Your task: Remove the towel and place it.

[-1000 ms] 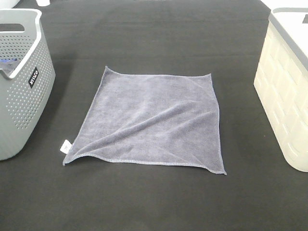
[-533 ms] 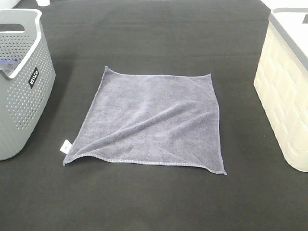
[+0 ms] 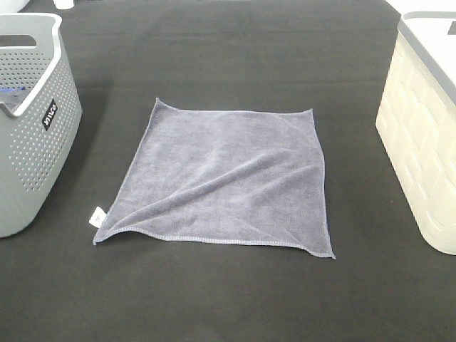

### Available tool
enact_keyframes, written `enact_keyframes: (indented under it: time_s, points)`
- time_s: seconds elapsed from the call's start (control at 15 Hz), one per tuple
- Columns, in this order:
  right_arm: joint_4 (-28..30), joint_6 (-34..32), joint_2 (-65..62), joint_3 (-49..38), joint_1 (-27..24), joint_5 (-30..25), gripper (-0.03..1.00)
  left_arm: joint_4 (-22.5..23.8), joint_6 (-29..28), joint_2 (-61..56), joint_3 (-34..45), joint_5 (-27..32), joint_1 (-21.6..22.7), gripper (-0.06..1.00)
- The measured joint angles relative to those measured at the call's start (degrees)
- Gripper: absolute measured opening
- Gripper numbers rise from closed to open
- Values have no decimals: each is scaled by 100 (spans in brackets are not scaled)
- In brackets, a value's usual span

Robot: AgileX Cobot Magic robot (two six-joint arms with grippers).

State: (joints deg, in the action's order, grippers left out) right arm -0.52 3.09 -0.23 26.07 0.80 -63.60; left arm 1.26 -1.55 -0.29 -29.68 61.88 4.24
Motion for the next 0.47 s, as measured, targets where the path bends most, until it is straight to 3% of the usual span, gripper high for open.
enact_keyframes:
  time_s: [0.47]
  points:
    - [0,0,0,0,0,0,76,-92,0,0,0,0,0,61]
